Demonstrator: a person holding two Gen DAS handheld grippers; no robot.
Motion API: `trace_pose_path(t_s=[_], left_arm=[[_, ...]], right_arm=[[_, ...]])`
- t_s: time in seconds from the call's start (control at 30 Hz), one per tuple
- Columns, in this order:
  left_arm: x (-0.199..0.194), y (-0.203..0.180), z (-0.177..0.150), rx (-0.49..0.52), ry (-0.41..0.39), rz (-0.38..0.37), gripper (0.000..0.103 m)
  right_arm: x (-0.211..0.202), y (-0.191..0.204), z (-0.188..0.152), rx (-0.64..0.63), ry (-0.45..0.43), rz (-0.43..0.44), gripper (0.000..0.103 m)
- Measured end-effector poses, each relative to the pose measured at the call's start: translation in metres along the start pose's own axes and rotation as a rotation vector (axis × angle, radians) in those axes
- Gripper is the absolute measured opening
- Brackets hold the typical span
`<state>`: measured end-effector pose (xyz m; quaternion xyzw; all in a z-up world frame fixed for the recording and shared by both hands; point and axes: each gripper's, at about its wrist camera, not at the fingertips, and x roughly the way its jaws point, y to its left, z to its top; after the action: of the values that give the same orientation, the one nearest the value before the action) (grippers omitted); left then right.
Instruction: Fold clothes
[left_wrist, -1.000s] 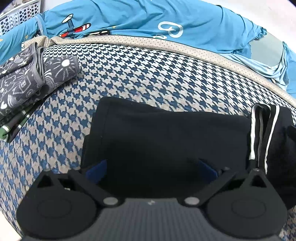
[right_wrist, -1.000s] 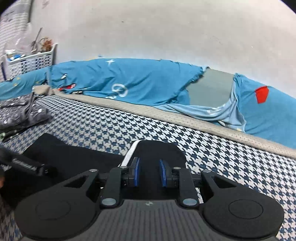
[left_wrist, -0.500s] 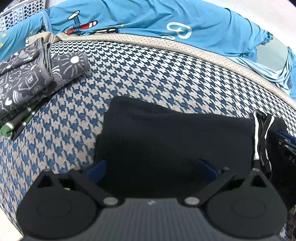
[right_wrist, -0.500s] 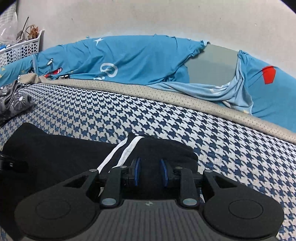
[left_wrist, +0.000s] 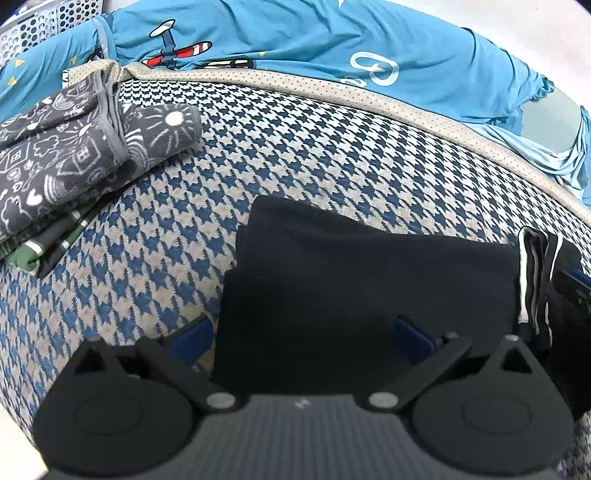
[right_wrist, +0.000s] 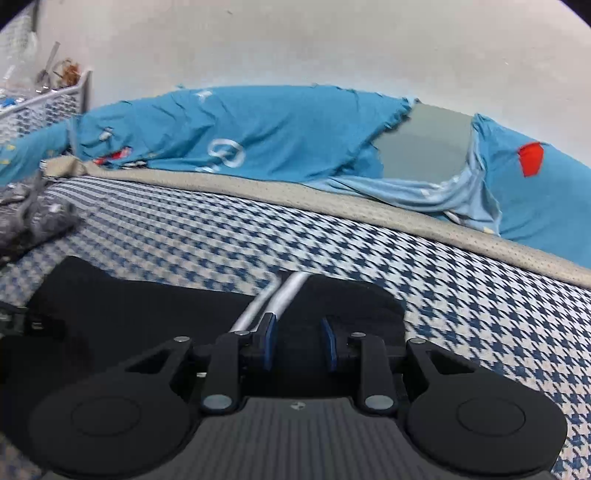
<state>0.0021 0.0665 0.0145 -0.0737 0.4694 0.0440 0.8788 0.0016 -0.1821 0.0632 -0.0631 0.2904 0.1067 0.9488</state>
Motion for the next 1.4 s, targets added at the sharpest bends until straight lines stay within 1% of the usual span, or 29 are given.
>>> trace_pose_path(t_s=[0.13, 0.4, 0.5, 0.67, 0.83, 0.97, 1.17, 1.4], left_arm=[[-0.002, 0.003, -0.001, 0.007, -0.009, 0.003, 0.103], [-0.005, 0.02, 0.002, -0.006, -0.022, -0.009, 0.102], [-0.005, 0.027, 0.003, -0.008, -0.023, -0.007, 0.102], [-0.003, 0.036, 0.002, -0.009, -0.013, -0.006, 0.101], [-0.004, 0.041, 0.002, -0.007, -0.009, -0.018, 0.1], [-0.004, 0.049, 0.002, -0.027, -0.005, -0.023, 0.1], [-0.002, 0.059, 0.003, -0.053, 0.008, -0.025, 0.1], [-0.002, 0.061, 0.003, -0.047, 0.017, -0.034, 0.1]], right_arm=[[-0.014, 0.016, -0.002, -0.019, 0.003, 0.059, 0.027], [-0.033, 0.05, -0.015, -0.062, 0.048, 0.176, 0.028], [-0.038, 0.063, -0.02, -0.09, 0.06, 0.224, 0.031], [-0.044, 0.088, -0.029, -0.15, 0.073, 0.298, 0.033], [-0.048, 0.105, -0.035, -0.176, 0.084, 0.35, 0.033], [-0.049, 0.117, -0.038, -0.208, 0.09, 0.383, 0.033], [-0.056, 0.144, -0.043, -0.287, 0.074, 0.432, 0.034], [-0.064, 0.179, -0.054, -0.399, 0.061, 0.492, 0.034]])
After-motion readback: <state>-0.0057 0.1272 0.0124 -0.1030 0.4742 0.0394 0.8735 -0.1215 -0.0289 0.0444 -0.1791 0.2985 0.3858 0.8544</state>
